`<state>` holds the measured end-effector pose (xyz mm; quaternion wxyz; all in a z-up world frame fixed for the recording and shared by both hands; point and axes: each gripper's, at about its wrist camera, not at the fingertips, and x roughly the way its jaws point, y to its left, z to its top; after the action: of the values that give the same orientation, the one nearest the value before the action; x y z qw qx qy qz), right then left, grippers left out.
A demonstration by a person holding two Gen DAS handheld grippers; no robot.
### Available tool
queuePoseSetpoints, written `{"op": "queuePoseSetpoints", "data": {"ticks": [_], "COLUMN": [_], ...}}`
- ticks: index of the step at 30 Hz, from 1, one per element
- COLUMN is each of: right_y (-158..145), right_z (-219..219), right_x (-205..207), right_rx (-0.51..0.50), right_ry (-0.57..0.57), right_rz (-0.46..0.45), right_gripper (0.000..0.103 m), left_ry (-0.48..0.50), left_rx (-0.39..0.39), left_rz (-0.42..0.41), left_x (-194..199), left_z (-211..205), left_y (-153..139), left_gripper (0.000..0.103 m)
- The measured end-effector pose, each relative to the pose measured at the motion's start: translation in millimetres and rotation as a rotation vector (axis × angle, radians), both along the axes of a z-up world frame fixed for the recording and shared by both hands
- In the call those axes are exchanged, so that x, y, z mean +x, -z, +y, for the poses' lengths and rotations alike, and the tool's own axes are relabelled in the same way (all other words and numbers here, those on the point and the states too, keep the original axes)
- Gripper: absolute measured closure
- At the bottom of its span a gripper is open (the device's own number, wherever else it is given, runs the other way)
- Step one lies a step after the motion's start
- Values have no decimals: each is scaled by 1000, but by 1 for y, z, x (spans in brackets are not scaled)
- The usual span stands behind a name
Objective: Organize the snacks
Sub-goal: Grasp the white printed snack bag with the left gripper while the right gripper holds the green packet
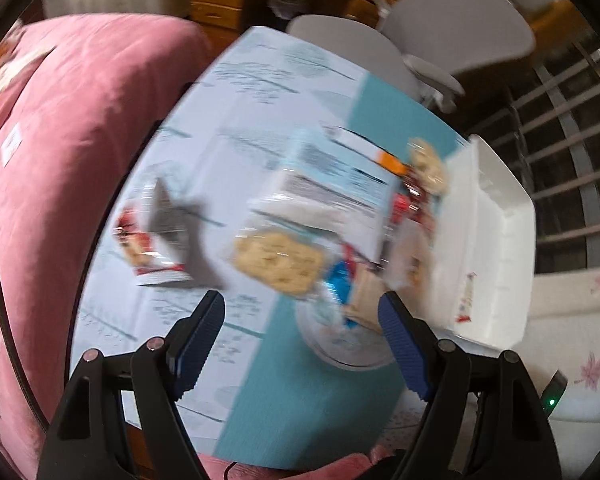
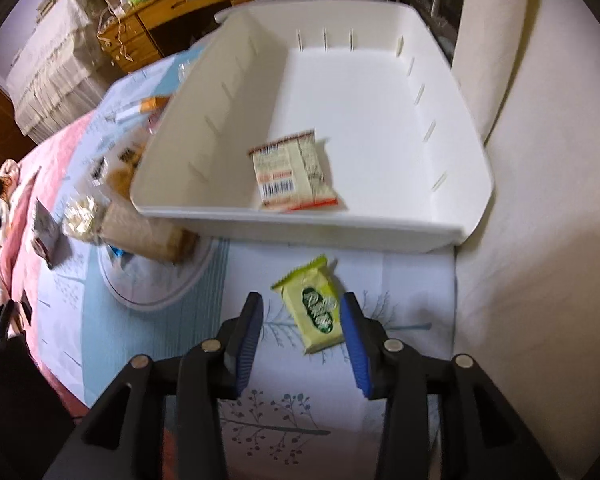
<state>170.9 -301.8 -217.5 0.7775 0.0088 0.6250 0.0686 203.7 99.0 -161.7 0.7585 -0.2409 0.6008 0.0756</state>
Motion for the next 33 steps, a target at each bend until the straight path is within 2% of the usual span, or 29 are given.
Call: {"op": "queuePoseSetpoints", "data": {"ticks": [8,14,16,20,24,29,33], "right_y": [30,45,50,56,65,67,66], "right_z": [14,22,24,25,18,5,4], "right_x": [-10,-12,-12,-13,-10,-8,-8], "right_rx": [-44,-117,-139,-198,-238,-253,-257], "right_ry": [57,97,97,117,164,237,255], "right_rz": [21,31,29,8,33,41,43], "right_gripper": [52,50,49,41,40,37,37], "left_ry": [-123,-132,-135,-125,-100,-95,-71], "left_rx": [-39,-83,-98,-137,-146,-212,-239], "left_rz": [39,96,111,146,183,191,199], "left_x": [-25,-28,-27,-21,-10,0,8], "left_z": [85,123,132,144,152,159,155], "left_y": [36,72,83,105,125,141,148], "left_gripper": [23,18,16,16,16,16,16]}}
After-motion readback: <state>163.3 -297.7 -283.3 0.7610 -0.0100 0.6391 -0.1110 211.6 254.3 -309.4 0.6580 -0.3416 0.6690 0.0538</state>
